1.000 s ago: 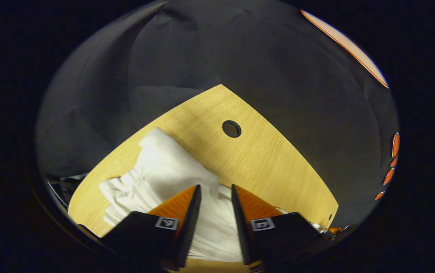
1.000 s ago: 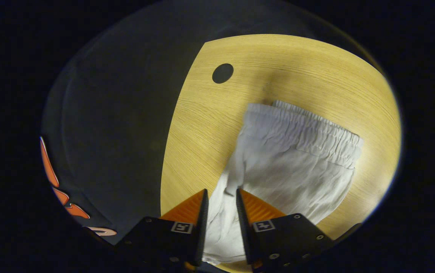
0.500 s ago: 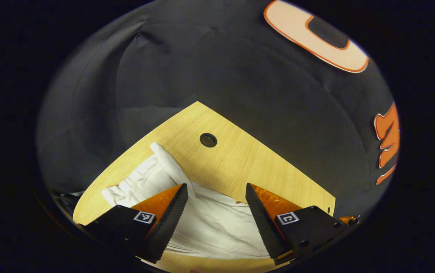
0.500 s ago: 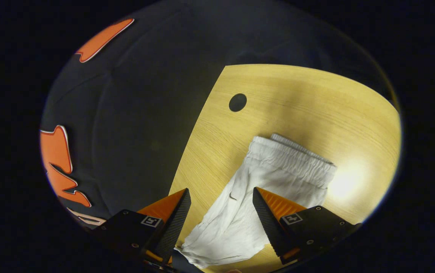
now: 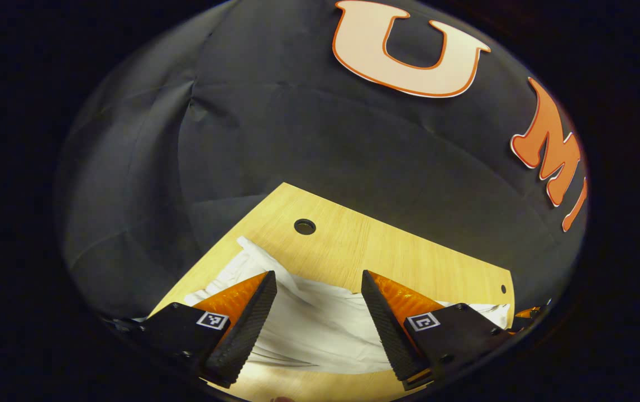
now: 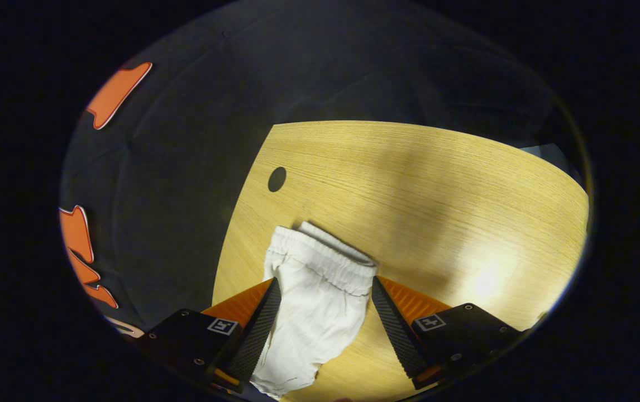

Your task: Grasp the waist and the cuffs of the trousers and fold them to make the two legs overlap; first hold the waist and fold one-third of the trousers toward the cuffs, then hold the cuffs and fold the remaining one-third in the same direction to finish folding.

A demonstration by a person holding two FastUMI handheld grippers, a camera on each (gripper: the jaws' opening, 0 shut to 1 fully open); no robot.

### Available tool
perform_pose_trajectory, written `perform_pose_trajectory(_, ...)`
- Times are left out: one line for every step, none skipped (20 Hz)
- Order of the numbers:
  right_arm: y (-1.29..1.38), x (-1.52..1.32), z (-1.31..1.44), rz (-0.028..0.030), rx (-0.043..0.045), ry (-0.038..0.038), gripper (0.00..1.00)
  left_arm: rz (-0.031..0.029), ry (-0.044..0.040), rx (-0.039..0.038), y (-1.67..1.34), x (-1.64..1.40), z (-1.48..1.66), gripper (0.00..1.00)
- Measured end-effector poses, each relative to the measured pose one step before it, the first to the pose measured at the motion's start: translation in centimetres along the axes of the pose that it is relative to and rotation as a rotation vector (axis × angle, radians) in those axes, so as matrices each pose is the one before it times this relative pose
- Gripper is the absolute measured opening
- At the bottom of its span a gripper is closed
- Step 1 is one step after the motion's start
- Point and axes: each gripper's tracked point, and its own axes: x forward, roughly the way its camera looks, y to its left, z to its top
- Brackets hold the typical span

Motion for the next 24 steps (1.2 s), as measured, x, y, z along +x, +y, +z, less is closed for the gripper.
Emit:
perform_pose_trajectory(-0.347,0.341,0.087,-0.00643,-0.00464,0.00258,0.99,0.00686,-0.00242,0.00741,0.279,-0.375,-0.410,1.00)
perform_pose_trajectory(-0.110,0.383,0.010,-0.00315,-0.00419,0.00459,0.99,0.00371,0.00152,-0.00080,0.057,-0.329,-0.160,1.00)
perform_pose_trajectory(-0.138,0.429,-0.037,-0.00392,0.00249,0.00721,0.99,0.00243,0.00370,-0.00915,0.020,-0.356,-0.268,1.00)
perform_pose_trajectory(0.057,0.514,-0.101,-0.00213,0.00718,0.01039,0.99,0.00323,0.00427,-0.01243,-0.003,-0.221,-0.236,1.00)
perform_pose_trajectory(-0.079,0.402,-0.099,-0.00462,0.00500,0.00525,0.99,0.00389,-0.00156,-0.00728,0.100,-0.129,-0.264,1.00)
perform_pose_trajectory(0.043,0.575,0.240,-0.00297,0.00323,-0.00328,0.99,0.00808,-0.00281,-0.00173,0.100,-0.183,-0.066,1.00)
perform_pose_trajectory(0.013,0.331,0.045,0.00136,-0.00055,0.00330,0.98,0.01125,-0.00223,0.00260,0.218,-0.259,-0.176,1.00)
perform_pose_trajectory(-0.161,0.362,-0.117,-0.00807,0.00691,0.00346,1.00,0.00756,-0.00062,0.00255,0.115,-0.331,0.030,1.00)
perform_pose_trajectory(0.101,0.219,0.073,0.00077,0.00667,0.00020,0.94,0.00211,-0.00127,-0.00035,-0.114,-0.231,-0.112,1.00)
perform_pose_trajectory(-0.092,0.278,0.150,-0.00409,0.01030,0.00360,0.91,0.00420,-0.00109,-0.00175,0.027,-0.249,-0.027,1.00)
perform_pose_trajectory(-0.191,0.110,0.093,-0.00596,0.01046,0.00285,0.82,0.00866,-0.00058,-0.00188,0.166,-0.032,-0.040,1.00)
perform_pose_trajectory(-0.202,0.137,0.054,-0.00205,0.00671,0.00191,0.77,0.01359,-0.00264,-0.00194,0.251,0.050,-0.075,1.00)
perform_pose_trajectory(-0.341,0.048,0.011,-0.00472,-0.00597,0.00210,0.69,0.00654,0.00237,-0.00101,0.208,-0.105,-0.087,1.00)
perform_pose_trajectory(-0.254,-0.006,0.005,-0.00958,-0.00035,0.00005,0.54,0.00052,0.00378,-0.00177,-0.106,0.019,-0.104,1.00)
perform_pose_trajectory(-0.263,0.104,0.066,-0.00855,-0.00600,-0.00114,0.52,-0.00100,0.00088,-0.00315,-0.046,-0.011,-0.078,1.00)
perform_pose_trajectory(-0.129,0.062,0.064,-0.00637,-0.00428,-0.00312,0.52,-0.00235,0.00515,-0.00292,-0.055,-0.015,-0.114,1.00)
perform_pose_trajectory(0.153,0.081,-0.033,-0.00094,-0.00140,0.00321,0.33,-0.00448,0.00522,-0.00288,-0.067,-0.060,-0.125,1.00)
perform_pose_trajectory(0.158,-0.007,0.053,-0.00445,0.00160,-0.01047,0.26,-0.01575,0.00875,-0.01010,-0.266,-0.070,-0.105,1.00)
perform_pose_trajectory(0.084,0.020,-0.005,-0.00387,-0.00581,-0.00869,0.17,-0.02307,0.00854,-0.01784,-0.423,-0.128,-0.142,1.00)
perform_pose_trajectory(0.038,-0.284,-0.054,-0.00344,-0.00930,-0.01197,0.13,-0.01330,0.00535,-0.01651,-0.291,-0.061,-0.017,1.00)
perform_pose_trajectory(0.213,-0.344,0.105,0.00062,-0.00971,-0.01613,0.08,-0.00222,0.00508,-0.00662,-0.076,0.084,-0.202,1.00)
perform_pose_trajectory(0.296,-0.593,0.189,0.00629,-0.01635,-0.01418,0.06,0.00180,0.00044,-0.00012,0.068,0.034,0.006,1.00)
perform_pose_trajectory(0.458,-0.812,0.135,0.00806,-0.01726,-0.01213,0.04,-0.00315,-0.00305,0.00224,0.048,0.117,-0.190,1.00)
perform_pose_trajectory(0.716,-0.599,0.045,0.01504,-0.01079,-0.01133,0.04,-0.00474,-0.00387,0.00068,0.058,0.057,0.022,1.00)
